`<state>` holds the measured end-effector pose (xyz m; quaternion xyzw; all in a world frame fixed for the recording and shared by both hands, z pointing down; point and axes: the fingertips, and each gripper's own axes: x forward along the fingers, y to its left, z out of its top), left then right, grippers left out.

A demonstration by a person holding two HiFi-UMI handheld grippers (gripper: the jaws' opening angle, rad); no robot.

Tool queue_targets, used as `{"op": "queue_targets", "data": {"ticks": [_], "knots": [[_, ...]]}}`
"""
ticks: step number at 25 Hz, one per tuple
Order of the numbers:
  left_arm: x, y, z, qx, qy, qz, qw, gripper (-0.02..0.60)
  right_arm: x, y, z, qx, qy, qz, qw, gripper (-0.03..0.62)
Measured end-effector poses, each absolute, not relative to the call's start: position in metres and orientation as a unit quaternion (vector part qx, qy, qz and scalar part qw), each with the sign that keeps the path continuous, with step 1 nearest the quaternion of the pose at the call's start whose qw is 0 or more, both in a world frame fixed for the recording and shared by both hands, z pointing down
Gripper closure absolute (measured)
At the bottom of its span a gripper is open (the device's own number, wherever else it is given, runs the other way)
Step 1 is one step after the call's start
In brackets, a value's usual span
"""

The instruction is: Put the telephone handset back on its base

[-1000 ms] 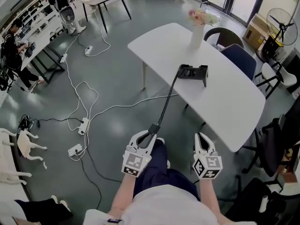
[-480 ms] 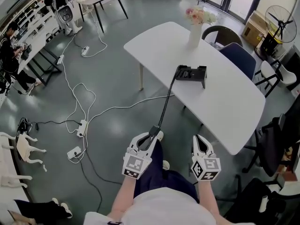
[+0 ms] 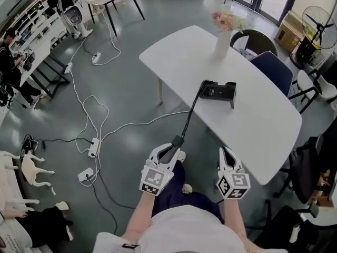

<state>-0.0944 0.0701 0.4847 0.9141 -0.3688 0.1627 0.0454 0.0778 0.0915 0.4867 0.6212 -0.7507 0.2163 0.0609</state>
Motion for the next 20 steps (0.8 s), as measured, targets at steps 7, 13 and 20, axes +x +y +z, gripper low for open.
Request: {"op": "queue_targets", "data": {"ticks": [7,13,20], "knots": [[-0.092,0.015,0.473,0.921,-0.354,0.160,0.039,0.505,0.078,0.032,0.477,0.629,-0.746,0.211,0.061,0.551],[-0.094,-0.028,0.470,0.927,-0.339,0.156,0.042,0.505,0.078,-0.003,0.475,0.642,-0.734,0.211,0.065,0.551],[-0.092,-0.075,0.470,0.935,-0.319,0.151,0.039,0.505,0.080,-0.041,0.471,0.659,-0.720,0.209,0.066,0.551]]}}
